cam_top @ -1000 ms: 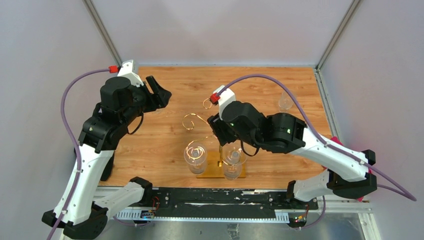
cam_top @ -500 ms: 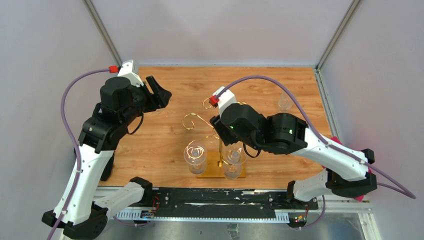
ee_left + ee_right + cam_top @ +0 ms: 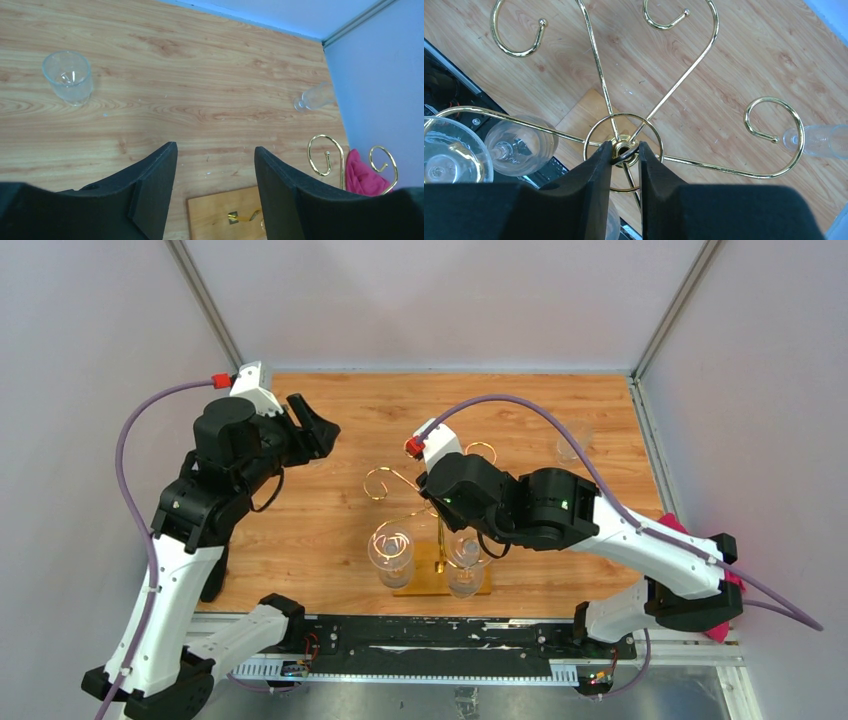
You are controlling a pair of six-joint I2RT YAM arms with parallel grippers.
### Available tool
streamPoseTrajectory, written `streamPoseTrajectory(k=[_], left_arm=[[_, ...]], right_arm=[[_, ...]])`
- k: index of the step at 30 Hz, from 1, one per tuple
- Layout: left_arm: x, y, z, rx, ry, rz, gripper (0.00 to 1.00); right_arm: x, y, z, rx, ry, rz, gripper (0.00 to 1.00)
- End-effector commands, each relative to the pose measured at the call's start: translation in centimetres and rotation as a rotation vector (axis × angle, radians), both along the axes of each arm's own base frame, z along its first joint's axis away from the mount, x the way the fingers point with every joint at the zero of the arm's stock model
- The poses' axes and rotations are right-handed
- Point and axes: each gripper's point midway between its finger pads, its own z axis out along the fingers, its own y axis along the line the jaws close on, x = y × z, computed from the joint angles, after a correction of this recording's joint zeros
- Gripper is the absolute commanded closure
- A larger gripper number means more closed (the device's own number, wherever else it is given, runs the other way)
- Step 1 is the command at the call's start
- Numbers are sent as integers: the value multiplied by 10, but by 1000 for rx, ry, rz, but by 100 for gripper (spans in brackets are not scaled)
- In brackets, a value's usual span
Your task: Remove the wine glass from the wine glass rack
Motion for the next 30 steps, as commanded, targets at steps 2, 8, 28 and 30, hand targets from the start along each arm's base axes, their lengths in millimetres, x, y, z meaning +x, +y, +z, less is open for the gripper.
streamPoseTrajectory(k=[2, 8, 28, 30], left_arm=[[-3, -2, 5, -11, -21, -14, 43], [0, -4, 6, -16, -18, -17, 50], [6, -2, 5, 12, -16, -2, 46], [7, -2, 2, 17, -10, -3, 46]], right_arm=[[1, -5, 12, 18, -29, -35, 100], [12, -7, 29, 40, -94, -75, 100], [55, -5, 57, 96, -144, -124, 100], [57, -2, 52, 97, -131, -120, 100]])
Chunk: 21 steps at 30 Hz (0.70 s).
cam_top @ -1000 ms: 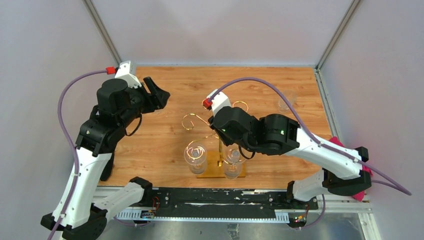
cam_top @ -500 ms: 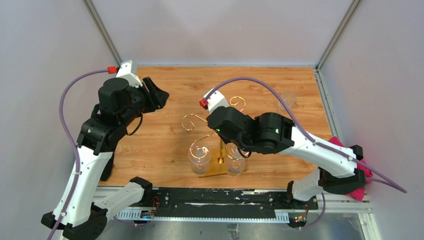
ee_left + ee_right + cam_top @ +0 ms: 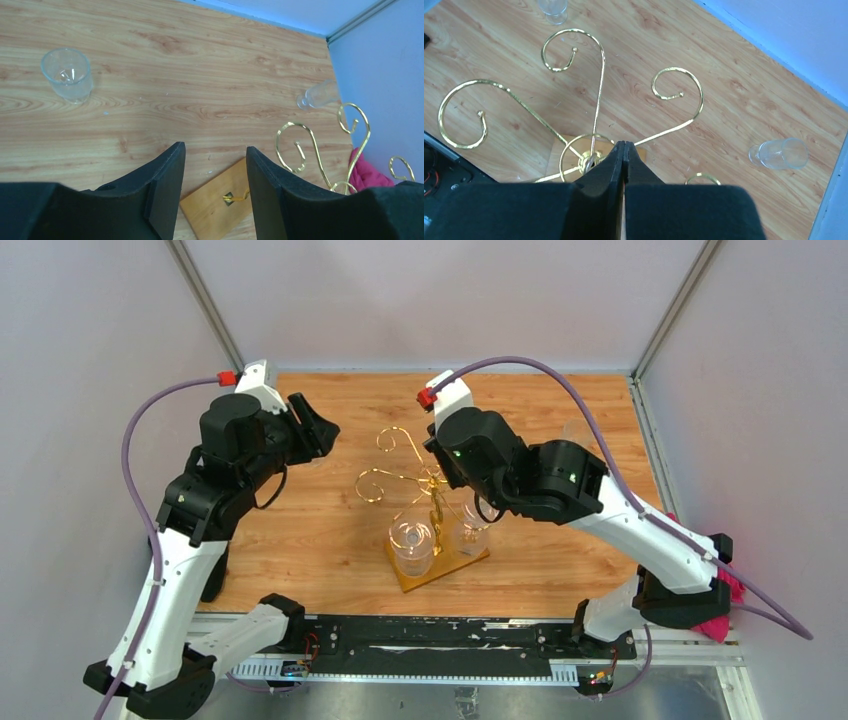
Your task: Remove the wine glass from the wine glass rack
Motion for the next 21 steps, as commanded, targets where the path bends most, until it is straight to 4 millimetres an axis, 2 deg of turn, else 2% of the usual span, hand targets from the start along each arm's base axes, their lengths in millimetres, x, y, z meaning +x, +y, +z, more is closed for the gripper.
streamPoseTrajectory(k=[1, 2, 3, 5, 8, 9, 12, 18, 21], left_arm=[[3, 0, 6, 12, -25, -1, 46], [3, 0, 5, 12, -23, -1, 46], [3, 0, 5, 12, -23, -1, 47], [3, 0, 5, 13, -23, -1, 46], [2, 0, 7, 8, -26, 0, 46], [2, 0, 7, 8, -28, 0, 46], [2, 0, 7, 2, -26, -2, 46], [0, -1, 8, -4, -29, -4, 46], [0, -1, 9, -5, -30, -7, 46]], right_arm=[[5, 5, -3, 18, 15, 18, 100], [4, 7, -4, 24, 22, 24, 100], [3, 9, -4, 29, 27, 27, 96], [0, 12, -4, 42, 42, 46, 78], [-9, 18, -3, 87, 69, 101, 61], [-13, 21, -3, 99, 80, 123, 58], [-15, 22, -13, 88, 103, 128, 54], [-14, 19, -40, 34, 131, 102, 54], [-12, 17, -47, 23, 131, 78, 56]])
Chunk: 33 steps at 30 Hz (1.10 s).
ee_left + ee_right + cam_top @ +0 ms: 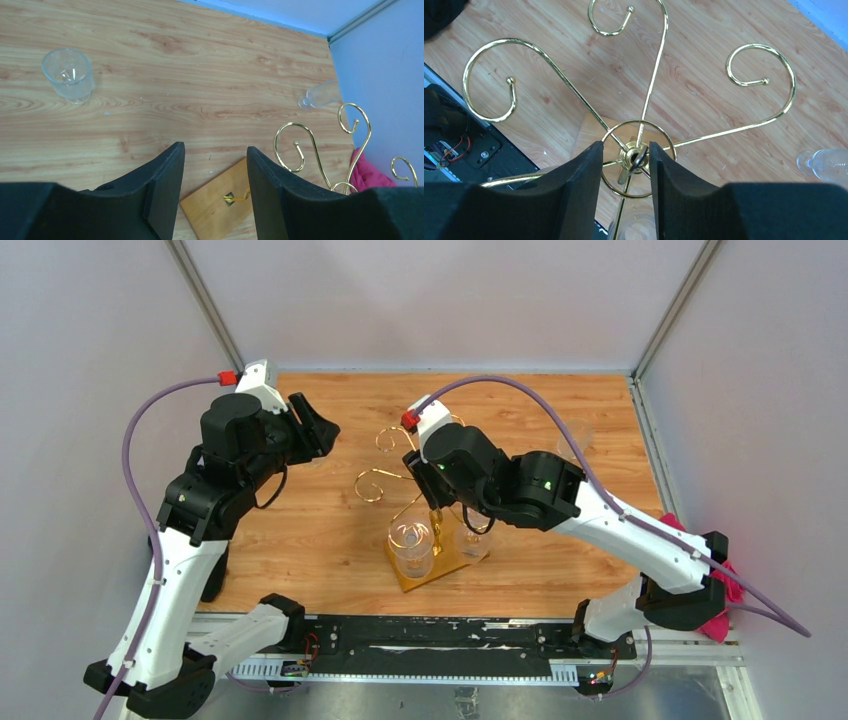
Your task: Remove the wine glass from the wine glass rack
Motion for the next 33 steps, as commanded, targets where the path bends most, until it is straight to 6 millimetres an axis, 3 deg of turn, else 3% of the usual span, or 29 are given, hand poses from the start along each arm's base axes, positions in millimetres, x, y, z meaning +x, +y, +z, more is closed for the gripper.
streamPoseTrajectory(k=[1, 10, 33], left_arm=[[-1, -1, 10, -10, -33, -9, 46], [-1, -2, 11, -12, -34, -9, 46], [5, 2, 17, 10, -47, 10, 47]], right_arm=[[3, -8, -1, 16, -4, -45, 59], [6, -14, 3, 33, -17, -82, 100], [59, -14, 49, 101, -121, -161, 100]])
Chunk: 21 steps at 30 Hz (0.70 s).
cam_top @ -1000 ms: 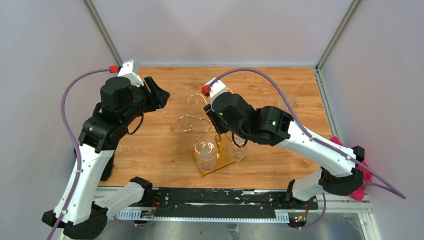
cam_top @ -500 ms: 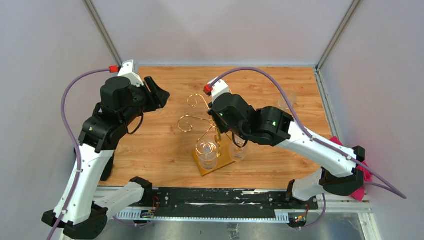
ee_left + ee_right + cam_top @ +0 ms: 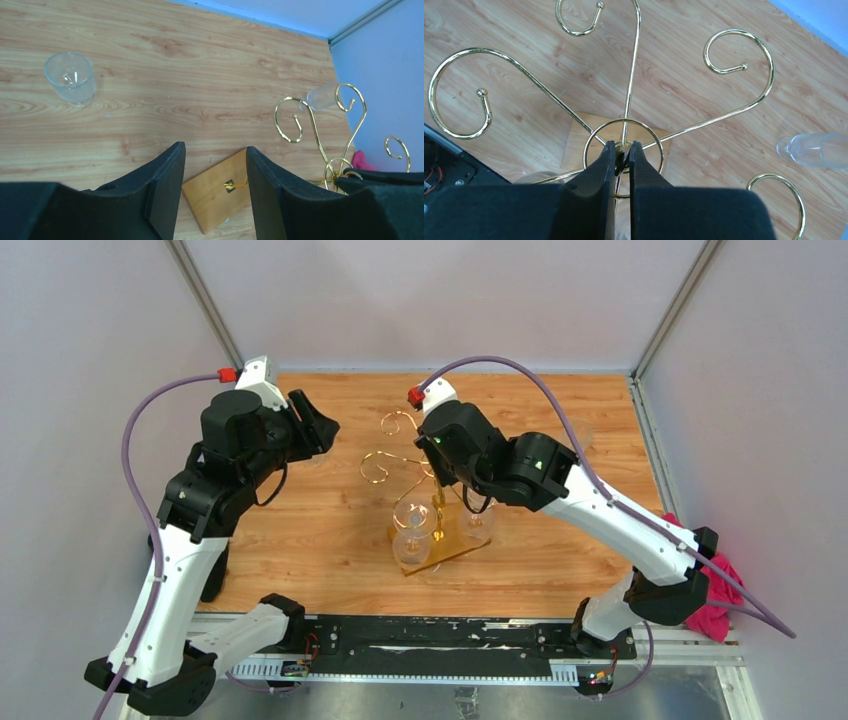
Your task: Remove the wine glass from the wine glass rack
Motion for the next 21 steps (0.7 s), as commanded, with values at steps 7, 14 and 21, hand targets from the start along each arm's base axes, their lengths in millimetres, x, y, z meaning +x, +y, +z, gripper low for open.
streamPoseTrajectory(k=[7, 14, 21], left_arm=[[4, 2, 10, 16, -36, 6, 47], [4, 3, 8, 26, -34, 13, 47], [7, 1, 1, 26, -14, 8, 47]], right_arm=[[49, -4, 50, 109, -117, -59, 100], [81, -7, 57, 131, -128, -83, 100], [116, -6, 60, 142, -115, -84, 100]])
